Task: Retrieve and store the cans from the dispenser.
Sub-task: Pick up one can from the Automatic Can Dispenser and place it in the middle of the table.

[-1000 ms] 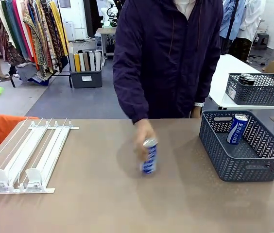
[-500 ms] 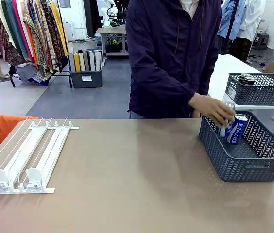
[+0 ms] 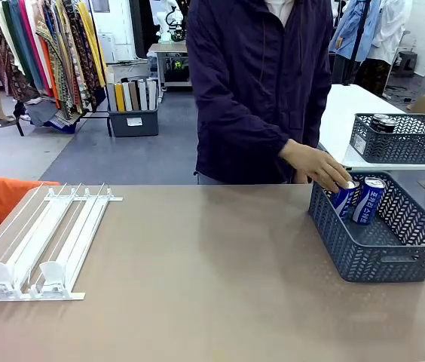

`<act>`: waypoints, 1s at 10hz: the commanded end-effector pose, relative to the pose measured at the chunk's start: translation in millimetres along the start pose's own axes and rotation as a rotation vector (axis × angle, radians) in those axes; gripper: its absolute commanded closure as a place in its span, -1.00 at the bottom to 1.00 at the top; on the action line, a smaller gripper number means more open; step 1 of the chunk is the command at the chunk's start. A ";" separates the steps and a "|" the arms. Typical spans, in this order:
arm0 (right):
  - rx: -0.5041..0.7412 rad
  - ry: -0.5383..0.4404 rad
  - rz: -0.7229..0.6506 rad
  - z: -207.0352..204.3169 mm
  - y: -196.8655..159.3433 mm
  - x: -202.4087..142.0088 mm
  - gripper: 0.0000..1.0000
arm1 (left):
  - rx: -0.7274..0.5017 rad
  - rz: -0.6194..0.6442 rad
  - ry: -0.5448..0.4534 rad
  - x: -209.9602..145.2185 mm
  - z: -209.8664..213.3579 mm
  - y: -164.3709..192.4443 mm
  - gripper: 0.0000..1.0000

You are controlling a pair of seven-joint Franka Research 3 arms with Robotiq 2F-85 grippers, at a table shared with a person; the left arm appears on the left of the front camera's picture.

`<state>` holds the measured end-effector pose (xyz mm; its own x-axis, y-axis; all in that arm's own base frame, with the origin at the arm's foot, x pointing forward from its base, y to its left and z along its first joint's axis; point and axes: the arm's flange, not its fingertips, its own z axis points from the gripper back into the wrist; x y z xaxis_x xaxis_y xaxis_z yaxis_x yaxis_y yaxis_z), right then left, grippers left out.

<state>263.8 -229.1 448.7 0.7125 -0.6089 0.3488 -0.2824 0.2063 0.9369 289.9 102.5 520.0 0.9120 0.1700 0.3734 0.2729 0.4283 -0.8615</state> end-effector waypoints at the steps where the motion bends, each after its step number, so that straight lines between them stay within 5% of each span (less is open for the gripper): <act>1: 0.019 -0.021 -0.017 -3.1 5.7 3.7 -1.00 | -0.021 0.003 -0.007 0.4 1.1 -0.7 -1.00; 10: 0.019 -0.021 -0.017 -3.1 5.7 3.7 -1.00 | -0.021 0.003 -0.007 0.4 1.1 -0.7 -1.00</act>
<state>263.8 -229.1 448.7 0.7125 -0.6089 0.3488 -0.2824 0.2063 0.9369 289.0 103.2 519.6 0.9133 0.1699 0.3702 0.2711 0.4248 -0.8637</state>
